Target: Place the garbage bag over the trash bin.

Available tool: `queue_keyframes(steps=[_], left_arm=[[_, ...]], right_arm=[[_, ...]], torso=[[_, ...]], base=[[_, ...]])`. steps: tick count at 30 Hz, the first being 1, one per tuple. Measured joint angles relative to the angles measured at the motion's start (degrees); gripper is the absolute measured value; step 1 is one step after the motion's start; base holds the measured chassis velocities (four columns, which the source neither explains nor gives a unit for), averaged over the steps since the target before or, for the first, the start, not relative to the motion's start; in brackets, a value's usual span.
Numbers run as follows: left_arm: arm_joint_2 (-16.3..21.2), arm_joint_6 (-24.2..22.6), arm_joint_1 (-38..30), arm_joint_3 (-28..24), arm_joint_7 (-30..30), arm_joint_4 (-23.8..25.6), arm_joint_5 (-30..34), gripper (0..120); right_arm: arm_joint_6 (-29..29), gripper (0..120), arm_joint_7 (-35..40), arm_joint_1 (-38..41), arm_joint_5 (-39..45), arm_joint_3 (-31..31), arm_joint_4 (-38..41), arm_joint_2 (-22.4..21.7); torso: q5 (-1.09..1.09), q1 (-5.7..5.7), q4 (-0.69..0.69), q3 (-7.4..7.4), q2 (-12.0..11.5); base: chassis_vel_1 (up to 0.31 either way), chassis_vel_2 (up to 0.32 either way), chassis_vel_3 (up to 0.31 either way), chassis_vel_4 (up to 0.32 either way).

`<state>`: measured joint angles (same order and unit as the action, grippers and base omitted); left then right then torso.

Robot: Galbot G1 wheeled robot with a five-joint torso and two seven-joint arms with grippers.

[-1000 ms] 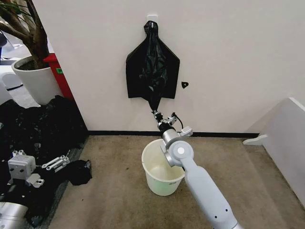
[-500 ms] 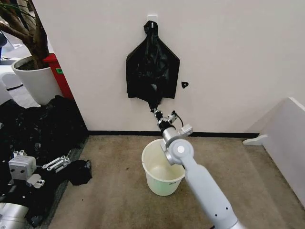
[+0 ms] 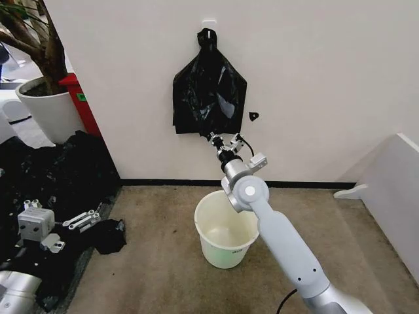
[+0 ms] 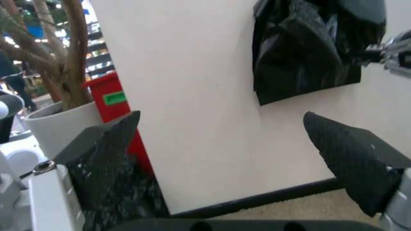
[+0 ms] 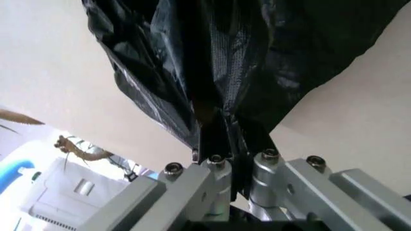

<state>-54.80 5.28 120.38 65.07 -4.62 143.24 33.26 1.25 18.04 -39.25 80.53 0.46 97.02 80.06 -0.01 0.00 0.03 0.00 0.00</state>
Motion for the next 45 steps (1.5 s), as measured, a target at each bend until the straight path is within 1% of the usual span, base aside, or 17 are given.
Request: queue_keyframes(steps=[1,2,3,7,8,9,10,13,15,17,18,21,23,29,33,38,45], left_arm=[[1.58,-0.14,-0.49,0.03,-0.36,0.00,0.56,100],[1.81,-0.19,-0.56,0.01,-0.44,-0.02,0.72,100],[1.81,-0.19,-0.56,0.01,-0.44,-0.02,0.72,100],[8.55,-1.45,-3.54,-0.36,-3.07,-0.96,4.84,100],[9.21,-1.57,-3.84,-0.39,-3.34,-1.06,5.27,100],[11.65,-2.05,-4.91,-0.53,-4.31,-1.41,6.78,100],[11.65,-2.05,-4.91,-0.53,-4.31,-1.41,6.78,100],[16.52,-2.97,-7.05,-0.80,-6.19,-2.11,9.77,100],[19.99,-3.64,-8.58,-0.98,-7.51,-2.60,11.90,100],[20.86,-3.79,-8.94,-1.02,-7.87,-2.72,12.41,100],[23.10,-4.24,-9.90,-1.15,-8.79,-3.05,13.82,100],[28.33,-5.20,-12.19,-1.43,-10.75,-3.75,16.97,100],[30.74,-5.66,-13.25,-1.54,-11.68,-4.09,18.45,100],[31.47,-5.85,-13.60,-1.61,-12.01,-4.23,18.96,100],[31.73,-5.97,-14.46,-2.22,-12.16,-4.48,19.30,100],[31.13,-6.44,-19.87,-6.49,-12.41,-6.36,19.85,100],[29.72,-7.29,-30.26,-14.71,-12.81,-9.96,20.80,100]], right_arm=[[-0.11,0,0.02,0.15,-0.64,-0.15,-0.35,-0.07],[-0.12,0,0.02,0.20,-0.77,-0.19,-0.45,-0.10],[-0.12,0,0.02,0.20,-0.77,-0.19,-0.45,-0.10],[-0.42,0,-0.24,0.50,-1.85,-0.77,-1.18,-0.40],[-0.44,0,-0.30,0.50,-1.97,-0.78,-1.24,-0.39],[-0.47,0,-0.57,0.48,-2.51,-0.78,-1.55,-0.28],[-0.47,0,-0.57,0.48,-2.51,-0.78,-1.55,-0.28],[-0.65,0,-1.28,1.04,-3.12,-1.52,-3.00,0.82],[-0.82,0,-1.88,1.73,-3.33,-2.68,-3.85,1.57],[-0.85,0,-1.96,1.80,-3.39,-2.92,-3.96,1.62],[-0.91,0,-2.17,1.94,-3.62,-3.54,-4.18,1.71],[-1.06,0,-2.66,2.40,-4.09,-4.58,-4.56,1.66],[-1.10,0,-2.81,2.82,-4.14,-4.96,-4.84,1.68],[-1.15,0,-2.93,3.46,-4.39,-5.45,-5.15,1.12],[-1.18,0,-2.93,3.88,-4.42,-5.57,-5.31,0.66],[-1.18,0,-2.88,4.42,-4.42,-5.68,-5.41,0.46],[-1.16,0,-2.82,4.33,-4.53,-5.77,-5.41,0.09]], torso=[[0.00,0.00,-0.08,0.00,0.00],[-0.01,0.00,-0.03,0.00,0.00],[-0.01,0.00,-0.03,0.00,0.00],[-0.01,0.00,-0.03,0.00,0.00],[-0.01,0.00,-0.03,0.00,0.00],[-0.01,0.00,-0.03,0.00,0.00],[-0.01,0.00,-0.03,0.00,0.00],[0.00,0.00,-0.07,0.01,0.00],[0.00,0.00,-0.01,0.01,0.00],[-0.01,0.00,-0.01,0.01,0.00],[-0.01,0.00,0.00,0.01,0.00],[0.00,0.00,-0.03,0.01,0.00],[0.02,0.00,-0.07,0.01,0.00],[0.00,0.00,-0.01,0.00,0.00],[0.02,0.00,-0.03,0.00,0.00],[0.01,0.00,-0.03,0.00,0.00],[-0.01,0.00,-0.03,0.00,0.00]], base=[[0.000,0.000,0.000,0.000],[0.000,0.000,0.000,0.000],[0.000,0.000,0.000,0.000],[0.000,0.000,0.000,0.000],[0.000,0.000,0.000,0.000],[0.000,0.000,0.000,0.000],[0.000,0.000,0.000,0.000],[0.000,0.000,0.000,0.000],[0.000,0.000,0.000,0.000],[0.000,0.000,0.000,0.000],[0.000,0.000,0.000,0.000],[0.000,0.000,0.000,0.000],[0.000,0.000,0.000,0.000],[0.000,0.000,0.000,0.000],[0.000,0.000,0.000,0.000],[0.000,0.000,0.000,0.000],[0.000,0.000,0.000,0.000]])
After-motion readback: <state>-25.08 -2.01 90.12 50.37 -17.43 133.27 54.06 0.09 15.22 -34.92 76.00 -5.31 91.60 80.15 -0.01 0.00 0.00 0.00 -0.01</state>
